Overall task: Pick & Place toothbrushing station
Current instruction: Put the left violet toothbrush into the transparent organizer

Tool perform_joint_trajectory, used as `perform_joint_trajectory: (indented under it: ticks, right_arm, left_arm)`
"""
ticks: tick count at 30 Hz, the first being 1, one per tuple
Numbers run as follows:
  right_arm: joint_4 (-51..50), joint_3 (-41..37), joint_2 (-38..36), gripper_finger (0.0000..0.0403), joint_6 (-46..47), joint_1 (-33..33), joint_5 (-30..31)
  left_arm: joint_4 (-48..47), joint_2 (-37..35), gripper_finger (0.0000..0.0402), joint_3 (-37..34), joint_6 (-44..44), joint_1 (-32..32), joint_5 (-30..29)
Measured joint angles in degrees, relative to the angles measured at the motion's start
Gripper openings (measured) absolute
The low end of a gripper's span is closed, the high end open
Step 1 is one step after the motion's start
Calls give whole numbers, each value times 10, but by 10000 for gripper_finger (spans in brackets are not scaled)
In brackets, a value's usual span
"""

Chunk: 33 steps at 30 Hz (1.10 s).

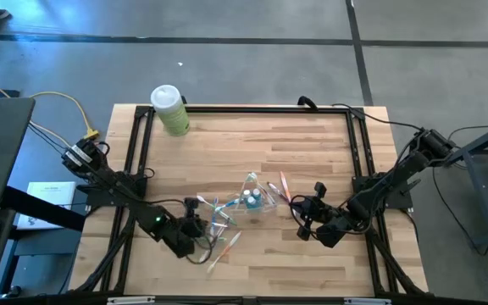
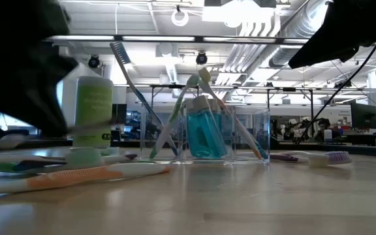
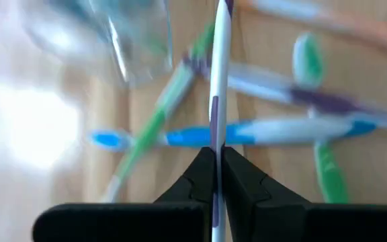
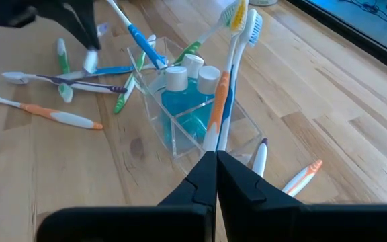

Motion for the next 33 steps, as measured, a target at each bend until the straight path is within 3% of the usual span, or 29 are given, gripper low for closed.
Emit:
perform_joint_trajectory:
  ticks: [4,9,13,20,26,29,33]
  right_arm:
    - [0,0,0,2,0,0,0]
    - [0,0,0,2,0,0,2]
    - [0,0,0,2,0,0,2]
    - [58,-44,0,2,0,0,2]
    - [115,-78,0,2,0,0,2]
    - [124,-79,0,2,-3,0,3]
    - [182,-79,1,2,-56,0,14]
  left_arm:
    - [-2,-7,6,29,67,-30,-71]
    - [18,-9,6,72,232,-69,-216]
    - [110,-9,5,80,400,-73,-324]
    - [268,-9,5,80,715,-46,-443]
    - [275,-3,5,80,772,-1,-409]
    - [279,4,5,79,792,18,-349]
    - [348,13,5,80,928,27,-257]
